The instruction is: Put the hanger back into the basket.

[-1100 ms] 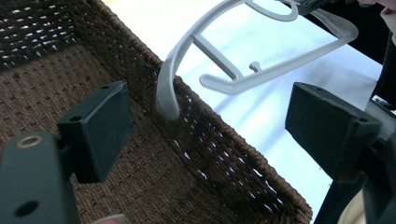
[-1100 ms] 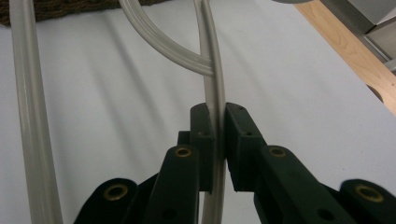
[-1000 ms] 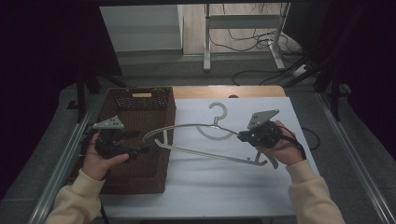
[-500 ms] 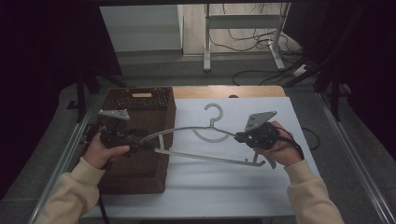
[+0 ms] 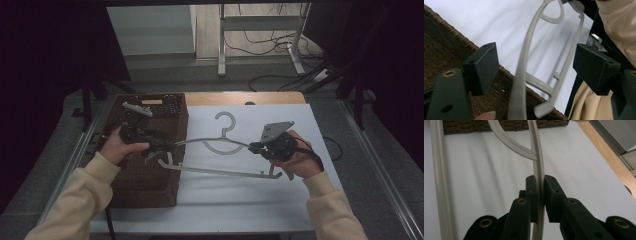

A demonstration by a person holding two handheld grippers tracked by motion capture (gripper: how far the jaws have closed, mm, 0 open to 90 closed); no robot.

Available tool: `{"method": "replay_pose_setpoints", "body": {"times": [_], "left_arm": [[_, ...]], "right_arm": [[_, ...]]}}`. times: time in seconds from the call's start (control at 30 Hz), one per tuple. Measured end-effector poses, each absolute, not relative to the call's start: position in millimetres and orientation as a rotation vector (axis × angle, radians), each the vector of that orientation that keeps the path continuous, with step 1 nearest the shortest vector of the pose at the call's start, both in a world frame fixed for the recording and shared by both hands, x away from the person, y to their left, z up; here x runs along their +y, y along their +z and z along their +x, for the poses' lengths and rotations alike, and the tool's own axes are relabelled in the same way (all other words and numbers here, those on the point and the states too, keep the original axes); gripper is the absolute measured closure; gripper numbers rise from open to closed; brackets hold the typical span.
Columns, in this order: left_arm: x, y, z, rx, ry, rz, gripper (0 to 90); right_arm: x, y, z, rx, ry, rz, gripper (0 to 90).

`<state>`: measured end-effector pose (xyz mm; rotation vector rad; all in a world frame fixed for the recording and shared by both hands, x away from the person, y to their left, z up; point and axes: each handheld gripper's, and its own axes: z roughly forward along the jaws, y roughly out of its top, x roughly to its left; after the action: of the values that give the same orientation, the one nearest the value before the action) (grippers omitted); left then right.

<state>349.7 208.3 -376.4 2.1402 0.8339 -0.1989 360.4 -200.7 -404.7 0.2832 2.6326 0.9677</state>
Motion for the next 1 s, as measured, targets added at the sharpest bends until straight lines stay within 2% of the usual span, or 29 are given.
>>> {"method": "replay_pose_setpoints", "body": {"times": [0.3,0.5,0.53,0.63,0.67,0.7,0.73,0.77,0.8,1.0], "left_arm": [[192.1,-382.4,364.2,0.814,-0.31,2.169,26.5],[179.1,-390.7,369.0,0.777,-0.399,2.223,35.3],[177.2,-391.5,369.3,0.763,-0.414,2.236,42.7],[171.8,-393.1,368.7,0.721,-0.451,2.276,55.5],[170.0,-393.4,368.1,0.712,-0.458,2.292,55.5],[167.8,-393.5,367.3,0.697,-0.469,2.313,70.2],[167.8,-393.5,367.3,0.697,-0.469,2.313,75.2],[167.0,-393.8,366.7,0.701,-0.462,2.326,75.2],[167.3,-394.1,366.9,0.696,-0.48,2.332,80.2],[171.0,-388.5,362.9,0.69,-0.416,2.306,81.5]], "right_arm": [[-193.3,-403.3,355.5,2.629,0.996,0.221,82.0],[-190.1,-403.5,353.1,2.628,1.013,0.184,82.0],[-188.2,-403.5,352.0,2.629,1.02,0.17,82.0],[-186.4,-403.9,351.1,2.63,1.024,0.159,82.0],[-185.6,-404.0,350.6,2.63,1.022,0.154,82.0],[-183.8,-404.4,349.9,2.631,1.026,0.149,82.0],[-183.8,-404.4,349.9,2.631,1.026,0.149,82.0],[-183.3,-404.5,349.8,2.632,1.022,0.148,81.9],[-182.6,-404.8,349.8,2.632,1.028,0.139,81.8],[-182.1,-404.1,349.7,2.634,1.055,0.152,81.4]]}}
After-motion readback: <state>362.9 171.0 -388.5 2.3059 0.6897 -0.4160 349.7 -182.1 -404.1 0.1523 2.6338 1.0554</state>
